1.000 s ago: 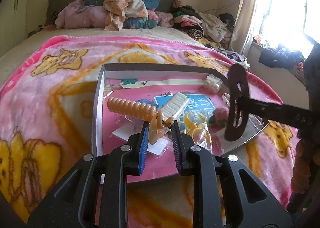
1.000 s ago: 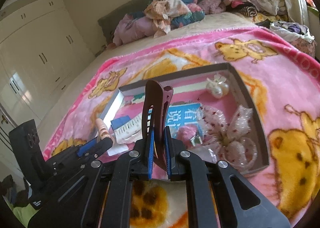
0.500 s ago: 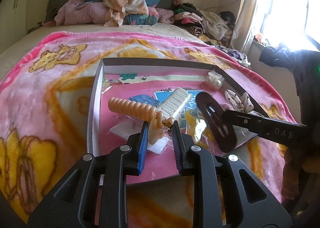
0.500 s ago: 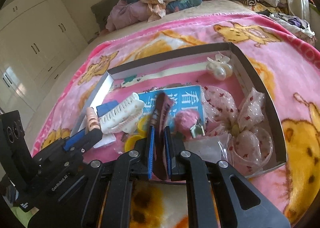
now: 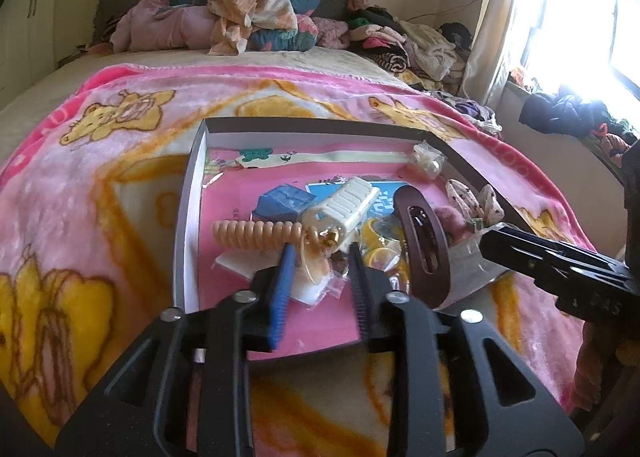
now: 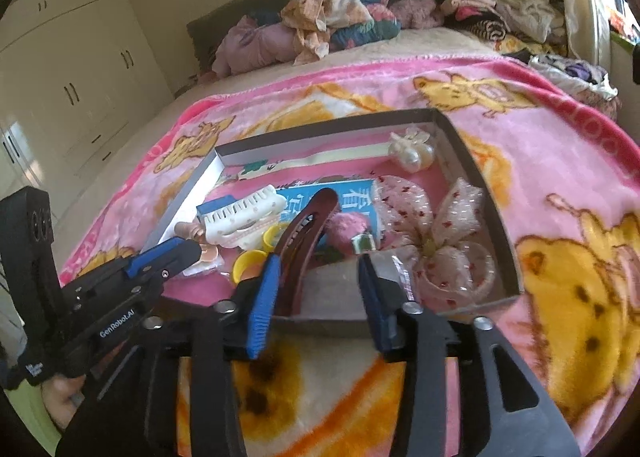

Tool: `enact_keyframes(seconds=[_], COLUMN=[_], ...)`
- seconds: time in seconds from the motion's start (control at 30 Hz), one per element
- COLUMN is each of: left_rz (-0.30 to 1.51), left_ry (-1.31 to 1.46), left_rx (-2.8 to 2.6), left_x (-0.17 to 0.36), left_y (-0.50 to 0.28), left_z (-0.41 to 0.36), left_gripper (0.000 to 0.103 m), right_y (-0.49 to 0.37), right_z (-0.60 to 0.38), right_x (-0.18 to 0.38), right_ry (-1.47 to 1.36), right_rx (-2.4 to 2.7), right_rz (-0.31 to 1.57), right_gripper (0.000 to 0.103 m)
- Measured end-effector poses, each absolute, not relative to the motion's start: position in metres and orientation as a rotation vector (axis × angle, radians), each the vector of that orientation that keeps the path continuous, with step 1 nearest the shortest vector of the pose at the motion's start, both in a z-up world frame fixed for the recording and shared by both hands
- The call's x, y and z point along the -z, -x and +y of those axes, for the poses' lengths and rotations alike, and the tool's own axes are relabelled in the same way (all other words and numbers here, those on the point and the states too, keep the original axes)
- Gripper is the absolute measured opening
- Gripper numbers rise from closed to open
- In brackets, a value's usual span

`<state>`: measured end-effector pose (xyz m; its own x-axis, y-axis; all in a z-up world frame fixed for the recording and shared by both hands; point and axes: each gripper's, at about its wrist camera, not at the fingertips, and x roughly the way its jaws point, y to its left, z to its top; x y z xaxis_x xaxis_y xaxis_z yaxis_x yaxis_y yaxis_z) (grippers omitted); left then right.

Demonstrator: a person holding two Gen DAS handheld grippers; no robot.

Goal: Organize jewelry
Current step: 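Carry the coiled hair tie and brown clip into the tray and open both tools, then withdraw both tools back from the tray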

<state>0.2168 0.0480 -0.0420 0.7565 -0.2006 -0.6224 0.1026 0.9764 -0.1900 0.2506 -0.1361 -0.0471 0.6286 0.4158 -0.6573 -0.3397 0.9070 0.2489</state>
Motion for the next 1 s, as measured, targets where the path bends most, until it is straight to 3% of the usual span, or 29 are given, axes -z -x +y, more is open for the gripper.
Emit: enact_keyframes(seconds=[0.33,0.47,0.5,0.73,1.0], left_rz=[0.663,0.641,0.636,0.598,0.579], left_ry=[0.13,0.125,0.121,0.108,0.088], left_rx=[0.173,0.186,0.187,0.188,0.2], left_x=[0.026,0.016,0.014,-0.003,-0.01], left_y=[-0.198,-0.188,-0.185,-0.168,-0.146], left_z=[0.037,0.033,0.03,0.025,0.018], left_gripper=[0.06,0.072,0.076,0.091,0.091], right_y=[-0.218,-0.205,-0.202,-0.18,-0.157], right_z=[-0.154,-0.161,-0.162,-0.174,-0.187], right_x=[0.035,0.03,0.029,0.02,0.011], right_ry=[-0.048,-0.038,-0.038,-0.036,-0.071], right_rx=[-0.398,-0.384,-0.381,-0.368,-0.334], right_rz=[0.686,0.652,0.647,0.582,0.537], right_gripper=[0.068,0.071,0.077,0.089,0.096])
